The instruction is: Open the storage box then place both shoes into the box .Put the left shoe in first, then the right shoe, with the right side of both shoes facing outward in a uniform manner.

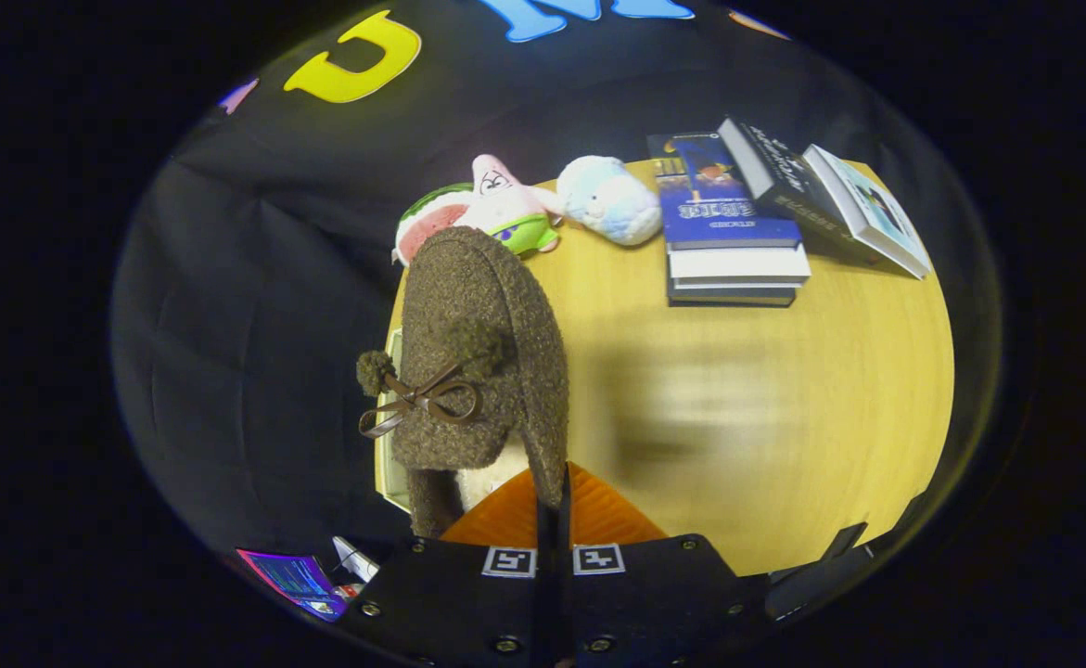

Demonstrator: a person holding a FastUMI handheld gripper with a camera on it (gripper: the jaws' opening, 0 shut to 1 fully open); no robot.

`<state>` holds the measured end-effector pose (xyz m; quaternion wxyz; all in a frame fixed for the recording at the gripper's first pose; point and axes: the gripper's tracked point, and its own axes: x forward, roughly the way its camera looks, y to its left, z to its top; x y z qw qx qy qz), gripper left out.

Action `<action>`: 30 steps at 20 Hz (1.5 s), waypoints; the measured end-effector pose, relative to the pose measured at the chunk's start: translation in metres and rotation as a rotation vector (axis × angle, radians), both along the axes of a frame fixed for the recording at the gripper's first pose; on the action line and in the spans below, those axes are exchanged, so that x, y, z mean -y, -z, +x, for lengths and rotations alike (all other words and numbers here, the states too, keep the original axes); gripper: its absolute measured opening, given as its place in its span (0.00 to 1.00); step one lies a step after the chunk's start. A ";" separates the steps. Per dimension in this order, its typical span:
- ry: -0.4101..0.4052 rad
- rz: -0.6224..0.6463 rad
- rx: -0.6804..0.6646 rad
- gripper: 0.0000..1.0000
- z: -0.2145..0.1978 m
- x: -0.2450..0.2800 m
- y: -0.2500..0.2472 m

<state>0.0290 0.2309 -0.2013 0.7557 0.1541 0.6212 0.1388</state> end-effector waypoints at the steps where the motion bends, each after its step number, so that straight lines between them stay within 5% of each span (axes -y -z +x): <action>1: -0.010 -0.009 -0.004 0.00 -0.001 -0.012 0.001; 9: -0.096 -0.127 0.027 0.01 0.002 -0.104 0.043; 20: -0.045 -0.463 -0.045 0.01 0.005 -0.109 0.146; 28: -0.133 -0.550 -0.056 0.04 0.002 -0.108 0.160; 30: -0.154 -0.539 -0.021 0.17 0.006 -0.112 0.149</action>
